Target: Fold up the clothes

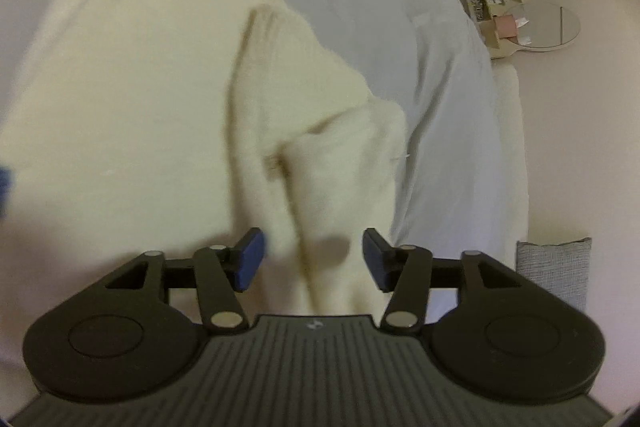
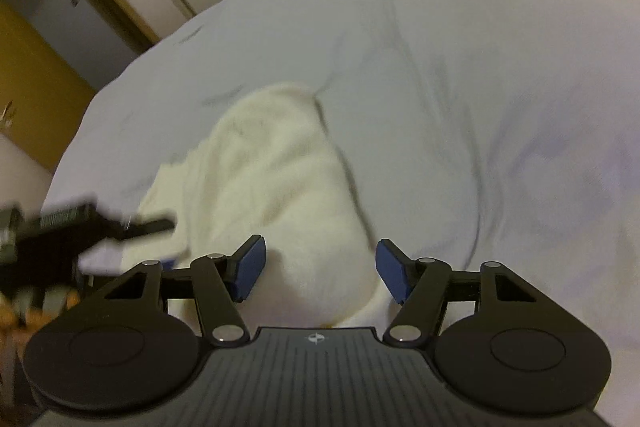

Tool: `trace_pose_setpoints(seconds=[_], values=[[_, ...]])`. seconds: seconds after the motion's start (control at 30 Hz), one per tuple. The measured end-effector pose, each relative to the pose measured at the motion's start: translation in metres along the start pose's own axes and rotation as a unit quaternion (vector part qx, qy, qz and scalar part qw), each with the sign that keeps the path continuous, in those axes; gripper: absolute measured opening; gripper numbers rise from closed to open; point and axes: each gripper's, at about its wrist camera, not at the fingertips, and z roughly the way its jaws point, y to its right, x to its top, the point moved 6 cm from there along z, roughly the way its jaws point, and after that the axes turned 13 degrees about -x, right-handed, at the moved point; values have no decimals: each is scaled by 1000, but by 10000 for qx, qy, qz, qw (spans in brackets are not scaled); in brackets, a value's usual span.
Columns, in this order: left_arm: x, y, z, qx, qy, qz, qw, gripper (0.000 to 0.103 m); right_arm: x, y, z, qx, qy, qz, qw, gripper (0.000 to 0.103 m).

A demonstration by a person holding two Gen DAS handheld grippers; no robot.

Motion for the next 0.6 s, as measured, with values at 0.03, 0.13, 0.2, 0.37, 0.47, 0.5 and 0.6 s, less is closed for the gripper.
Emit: trace_pose_setpoints(seconds=[0.03,0.13,0.2,0.37,0.47,0.5,0.6], values=[[1,-1,6,33,-24,-2,10000,57,-6,-3,4,-1,-16,-79,10000,64],[3,-1,22,274,-158,278,9991,27,-19,-3,3,-9,-47,-224,9997,65],[4,3,29,442,-235,550,9972,14,-21,-6,12,-96,3,-468,9989,65],[8,65,-3,734,-122,1988,9772,12,-16,-21,4,43,199,-920,9955,64],[14,100,-40,930,39,2734,9574,12,-12,-52,-12,481,295,-1067,9927,64],[17,105,-52,1052,94,2933,9502,12,-12,-65,-16,611,303,-1120,9914,64],[30,83,-78,1619,182,3148,9351,13,-17,-103,-23,905,266,-1315,9868,66]])
